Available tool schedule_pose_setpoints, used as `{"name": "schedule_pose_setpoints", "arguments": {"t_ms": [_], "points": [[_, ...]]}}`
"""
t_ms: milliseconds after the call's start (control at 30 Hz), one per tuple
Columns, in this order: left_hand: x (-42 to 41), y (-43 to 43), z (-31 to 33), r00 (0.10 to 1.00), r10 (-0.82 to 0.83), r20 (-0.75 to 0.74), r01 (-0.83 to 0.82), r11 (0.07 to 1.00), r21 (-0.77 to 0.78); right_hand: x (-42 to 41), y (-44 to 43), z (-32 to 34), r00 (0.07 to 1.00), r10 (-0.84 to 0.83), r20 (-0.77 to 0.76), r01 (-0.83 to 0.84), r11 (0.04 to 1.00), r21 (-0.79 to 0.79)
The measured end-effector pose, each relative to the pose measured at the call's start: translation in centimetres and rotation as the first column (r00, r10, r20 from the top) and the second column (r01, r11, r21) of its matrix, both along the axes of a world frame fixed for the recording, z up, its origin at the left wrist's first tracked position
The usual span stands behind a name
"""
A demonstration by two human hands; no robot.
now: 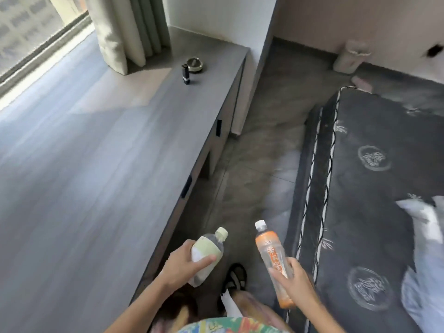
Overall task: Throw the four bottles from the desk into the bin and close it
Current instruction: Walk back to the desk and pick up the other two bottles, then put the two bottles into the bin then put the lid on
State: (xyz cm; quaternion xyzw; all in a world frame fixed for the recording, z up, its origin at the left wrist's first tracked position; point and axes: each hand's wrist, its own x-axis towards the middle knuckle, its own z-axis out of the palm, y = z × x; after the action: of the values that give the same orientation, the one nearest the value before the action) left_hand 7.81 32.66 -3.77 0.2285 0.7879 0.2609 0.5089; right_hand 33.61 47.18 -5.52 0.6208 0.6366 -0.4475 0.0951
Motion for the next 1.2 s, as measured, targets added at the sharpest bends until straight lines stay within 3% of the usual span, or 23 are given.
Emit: {"name": "schedule_pose_setpoints", "arguments": {"t_ms": [100,300,467,667,967,1200], "points": [[2.6,4.6,-0.7,0.995,-0.079,-0.056,0.080,0.997,0.003,4.5,2.3,-1.2,0.989,-0.005,0.145,0.008,1.000,-0.025],[4.4,10.7,-2.1,0.945,-0.267,-0.190,0.255,0.963,-0.088,8.8,5.2,-2.5,0.974,-0.015,0.227,0.049,0.988,-0.146],[2.9,13.5,-3.4,0.941,-0.247,-0.229,0.203,0.958,-0.201,7.5,9.1,-2.9,0.968,0.006,0.251,0.039,0.984,-0.174],[-0.8,17.9,-5.7,0.962,-0.220,-0.159,0.155,0.926,-0.345,2.7,18.0,-3.3,0.976,0.026,0.216,-0.002,0.994,-0.111],[-8.4,32.7,-6.4,0.966,-0.229,-0.120,0.177,0.926,-0.334,-4.3,33.9,-2.7,0.983,-0.024,0.182,0.029,0.999,-0.021],[-11.2,49.6,-5.2,0.902,-0.393,-0.176,0.352,0.908,-0.228,-4.1,42.0,-2.4,0.963,-0.117,0.244,0.134,0.990,-0.051]]}}
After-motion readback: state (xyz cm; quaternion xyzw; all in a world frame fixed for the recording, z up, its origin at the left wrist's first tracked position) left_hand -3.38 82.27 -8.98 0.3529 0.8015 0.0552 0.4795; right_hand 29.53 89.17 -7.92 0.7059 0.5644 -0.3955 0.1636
